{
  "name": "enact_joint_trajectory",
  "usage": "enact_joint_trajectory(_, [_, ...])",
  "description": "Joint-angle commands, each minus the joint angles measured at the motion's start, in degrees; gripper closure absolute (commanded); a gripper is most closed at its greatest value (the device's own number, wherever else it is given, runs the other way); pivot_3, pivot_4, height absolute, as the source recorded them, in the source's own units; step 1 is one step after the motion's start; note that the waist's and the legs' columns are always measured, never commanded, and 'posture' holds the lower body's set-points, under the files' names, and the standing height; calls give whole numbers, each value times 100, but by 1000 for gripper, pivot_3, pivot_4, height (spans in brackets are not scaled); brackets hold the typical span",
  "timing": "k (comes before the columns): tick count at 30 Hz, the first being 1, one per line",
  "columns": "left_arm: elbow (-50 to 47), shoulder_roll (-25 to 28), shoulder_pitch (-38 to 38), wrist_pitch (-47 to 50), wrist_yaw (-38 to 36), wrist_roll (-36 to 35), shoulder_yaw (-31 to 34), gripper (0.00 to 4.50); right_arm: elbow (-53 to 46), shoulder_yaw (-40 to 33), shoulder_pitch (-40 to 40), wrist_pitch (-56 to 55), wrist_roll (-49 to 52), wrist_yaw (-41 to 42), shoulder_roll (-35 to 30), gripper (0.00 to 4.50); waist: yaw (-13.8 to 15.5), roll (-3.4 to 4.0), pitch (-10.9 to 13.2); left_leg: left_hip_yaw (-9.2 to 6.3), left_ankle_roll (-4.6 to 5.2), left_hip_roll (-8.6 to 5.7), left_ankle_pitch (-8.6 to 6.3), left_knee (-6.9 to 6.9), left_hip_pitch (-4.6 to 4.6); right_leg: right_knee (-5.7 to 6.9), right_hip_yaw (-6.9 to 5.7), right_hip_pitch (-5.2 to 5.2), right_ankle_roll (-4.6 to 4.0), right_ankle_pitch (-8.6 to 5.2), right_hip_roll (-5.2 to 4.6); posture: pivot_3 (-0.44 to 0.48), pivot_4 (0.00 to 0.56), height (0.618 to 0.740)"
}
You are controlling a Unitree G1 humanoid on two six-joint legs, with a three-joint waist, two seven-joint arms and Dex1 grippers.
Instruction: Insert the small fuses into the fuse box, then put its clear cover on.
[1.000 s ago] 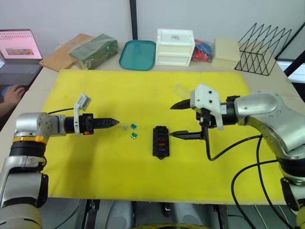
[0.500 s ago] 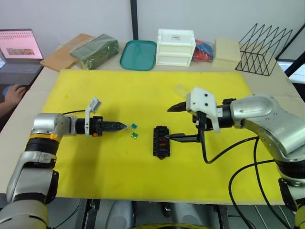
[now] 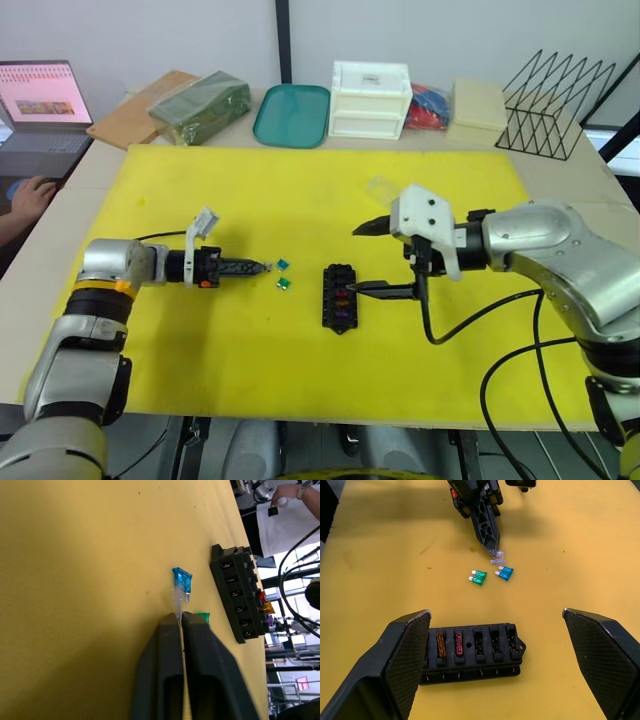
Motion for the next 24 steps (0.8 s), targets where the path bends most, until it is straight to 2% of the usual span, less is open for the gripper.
enact_joint_trajectory(1, [181, -24, 50, -177, 65, 205, -73, 4440, -110, -39, -88, -104, -68, 4, -69, 0, -1, 1, -1, 0, 0, 0, 0, 1, 1, 1, 0, 1, 0, 0, 0, 0, 150, 740])
enact_joint_trajectory(7, [-185, 126, 258, -569, -6, 118, 174, 4440, -2, 17, -160, -186, -120, 116, -70, 0, -12, 4, -2, -1, 0, 1, 0, 18, 2, 18, 0, 2, 0, 0, 2, 0, 150, 740])
enact_joint_trajectory(10, [-1070, 249, 528, -827, -95, -174, 525, 4440, 75, 11, -268, -79, -55, 170, -40, 0, -43, 2, -1, -2, 1, 4, 0, 27, -2, 26, 2, -4, -1, 0, 4, 0, 150, 740])
enact_joint_trajectory(12, [-2041, 360, 774, -907, -197, -466, 760, 4440, 162, -124, -513, 434, 347, 126, 145, 0, -46, -2, 1, -2, 0, 9, 0, 30, -6, 33, 5, -14, -1, -1, 4, 0, 150, 740])
enact_joint_trajectory(14, [-2574, 408, 924, -927, -198, -628, 870, 4440, 214, -207, -686, 770, 616, 85, 257, 0, -25, -2, 2, -3, 0, 13, 0, 35, -11, 40, 8, -20, -1, -1, 3, 0, 150, 740])
enact_joint_trajectory(20, [-3862, 476, 1091, -752, -71, -1021, 807, 4440, 352, -71, -1084, 1315, 932, -32, 497, 0, -16, -2, 2, -1, 1, 9, -1, 36, -11, 37, 8, -16, -1, -1, 0, 0, 150, 740])
enact_joint_trajectory(24, [-3810, 468, 1066, -875, 142, -863, 712, 4440, 357, 250, -1107, 1080, 643, 4, 425, 0, -30, -2, 2, -2, 1, 7, -1, 36, -10, 37, 7, -15, -1, -1, 2, 0, 150, 740])
